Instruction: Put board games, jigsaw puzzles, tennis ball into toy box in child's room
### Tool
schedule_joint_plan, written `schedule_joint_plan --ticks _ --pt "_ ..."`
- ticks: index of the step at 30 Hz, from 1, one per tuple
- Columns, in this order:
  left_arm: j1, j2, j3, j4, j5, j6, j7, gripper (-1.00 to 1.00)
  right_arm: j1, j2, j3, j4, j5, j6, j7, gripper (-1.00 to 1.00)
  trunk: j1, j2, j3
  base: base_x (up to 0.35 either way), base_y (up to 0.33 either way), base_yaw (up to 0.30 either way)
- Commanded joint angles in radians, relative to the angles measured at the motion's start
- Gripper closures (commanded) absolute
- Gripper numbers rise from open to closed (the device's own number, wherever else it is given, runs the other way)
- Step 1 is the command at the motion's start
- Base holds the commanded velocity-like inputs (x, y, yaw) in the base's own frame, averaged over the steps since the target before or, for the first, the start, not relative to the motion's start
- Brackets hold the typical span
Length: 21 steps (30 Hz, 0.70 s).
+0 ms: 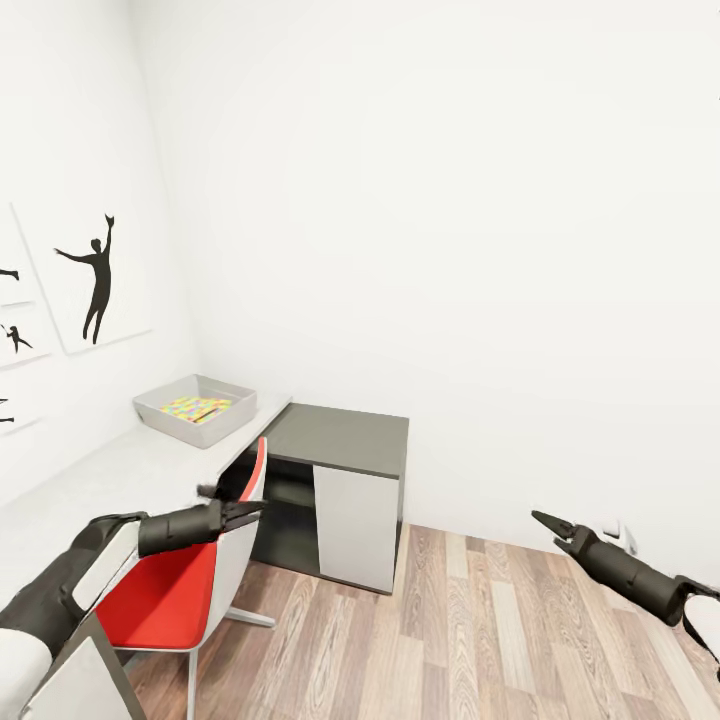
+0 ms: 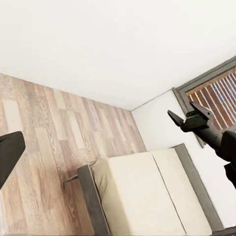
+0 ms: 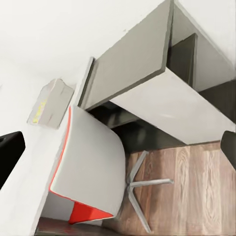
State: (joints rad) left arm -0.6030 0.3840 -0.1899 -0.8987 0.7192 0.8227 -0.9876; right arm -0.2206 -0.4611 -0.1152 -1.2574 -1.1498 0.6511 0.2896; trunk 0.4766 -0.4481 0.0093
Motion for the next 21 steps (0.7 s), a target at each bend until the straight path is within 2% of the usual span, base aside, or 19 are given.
schedule_joint_plan --ticks 1,3,5,7,10,12,13,14,15,17,18,21 --pt "-0.001 -0.021 -0.003 -0.001 -0.011 0.006 0.044 -1.00 -0.022 0.013 0.003 0.020 0.009 0.009 -0.048 -1.00 0.000 -0.001 0.000 0.000 0.000 0.000" --pt "-0.002 -0.043 -0.003 -0.001 -0.045 0.006 0.085 -1.00 -0.041 0.031 0.017 0.029 0.035 0.017 -0.110 -1.00 0.000 -0.001 0.000 0.000 0.000 0.000" --pt "-0.004 -0.082 -0.003 -0.001 -0.107 0.006 0.134 -1.00 -0.073 0.056 0.044 0.037 0.086 0.036 -0.198 -1.00 0.000 -0.001 0.000 0.000 0.000 0.000" --pt "-0.005 -0.125 -0.002 0.000 -0.182 0.006 0.181 -1.00 -0.110 0.094 0.078 0.041 0.144 0.060 -0.279 -1.00 0.000 -0.001 0.000 0.000 0.000 0.000" --pt "-0.006 -0.170 -0.002 0.001 -0.258 0.002 0.230 -1.00 -0.140 0.136 0.107 0.046 0.200 0.079 -0.348 -1.00 0.000 -0.001 0.000 0.000 0.000 0.000" --pt "-0.006 -0.216 -0.003 0.002 -0.335 -0.017 0.289 -1.00 -0.166 0.183 0.130 0.062 0.263 0.088 -0.416 -1.00 0.000 -0.001 0.000 0.000 0.000 0.000" --pt "-0.006 -0.226 -0.003 0.004 -0.354 -0.023 0.306 -1.00 -0.172 0.196 0.134 0.071 0.279 0.089 -0.433 -1.00 0.000 -0.001 0.000 0.000 0.000 0.000" --pt "-0.006 -0.244 -0.002 0.008 -0.391 -0.034 0.344 -1.00 -0.187 0.223 0.140 0.098 0.311 0.091 -0.465 -1.00 0.000 -0.001 0.000 0.000 0.000 0.000" --pt "-0.006 -0.253 -0.002 0.012 -0.408 -0.040 0.365 -1.00 -0.196 0.238 0.143 0.117 0.327 0.092 -0.480 -1.00 0.000 -0.001 0.000 0.000 0.000 0.000" --pt "-0.006 -0.296 -0.002 0.051 -0.469 -0.077 0.464 -1.00 -0.246 0.293 0.150 0.221 0.389 0.093 -0.522 -1.00 0.000 -0.001 0.000 0.000 0.000 0.000" --pt "-0.006 -0.308 -0.003 0.068 -0.481 -0.091 0.490 -1.00 -0.258 0.307 0.151 0.253 0.404 0.092 -0.529 -1.00 0.000 -0.001 0.000 0.000 0.000 0.000" --pt "-0.006 -0.374 -0.008 0.226 -0.528 -0.205 0.654 -1.00 -0.305 0.382 0.169 0.479 0.518 0.067 -0.551 -1.00 0.000 -0.001 0.000 0.000 0.000 0.000"
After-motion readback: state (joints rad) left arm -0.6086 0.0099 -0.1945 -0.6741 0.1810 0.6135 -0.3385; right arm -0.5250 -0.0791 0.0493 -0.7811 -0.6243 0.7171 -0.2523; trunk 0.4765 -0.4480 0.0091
